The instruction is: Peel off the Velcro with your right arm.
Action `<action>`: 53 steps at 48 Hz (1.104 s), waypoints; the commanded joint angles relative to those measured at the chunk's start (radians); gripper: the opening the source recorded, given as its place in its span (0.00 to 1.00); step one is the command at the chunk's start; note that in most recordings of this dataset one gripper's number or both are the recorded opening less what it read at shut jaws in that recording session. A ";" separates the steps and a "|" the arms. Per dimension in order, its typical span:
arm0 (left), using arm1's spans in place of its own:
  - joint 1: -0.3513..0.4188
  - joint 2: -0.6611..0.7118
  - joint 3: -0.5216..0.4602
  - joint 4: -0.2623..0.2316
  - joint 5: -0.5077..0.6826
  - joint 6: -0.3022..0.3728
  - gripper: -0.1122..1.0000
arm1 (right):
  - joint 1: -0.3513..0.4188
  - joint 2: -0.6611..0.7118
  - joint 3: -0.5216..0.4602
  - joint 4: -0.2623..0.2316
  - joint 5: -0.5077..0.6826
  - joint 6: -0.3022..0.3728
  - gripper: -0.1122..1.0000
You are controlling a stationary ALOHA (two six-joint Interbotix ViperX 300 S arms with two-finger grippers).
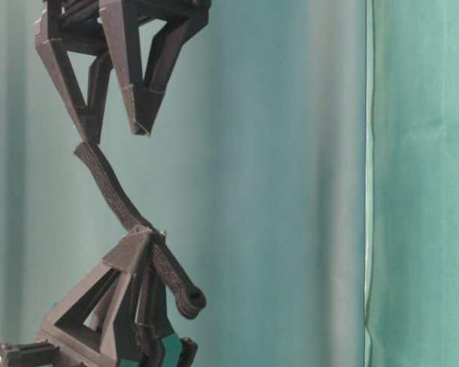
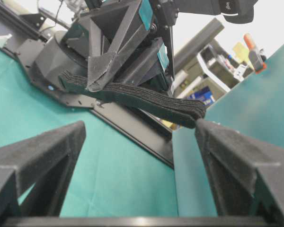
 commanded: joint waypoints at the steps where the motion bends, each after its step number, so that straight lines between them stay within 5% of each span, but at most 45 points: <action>1: 0.009 -0.021 -0.011 -0.003 -0.011 -0.002 0.19 | 0.005 -0.003 -0.015 0.000 -0.009 0.002 0.67; 43: 0.012 -0.026 0.003 -0.005 -0.014 -0.017 0.19 | 0.008 0.005 -0.015 0.000 -0.055 0.003 0.64; 53: 0.014 -0.026 0.006 -0.005 -0.014 -0.040 0.19 | 0.008 0.021 -0.023 0.003 -0.055 0.003 0.43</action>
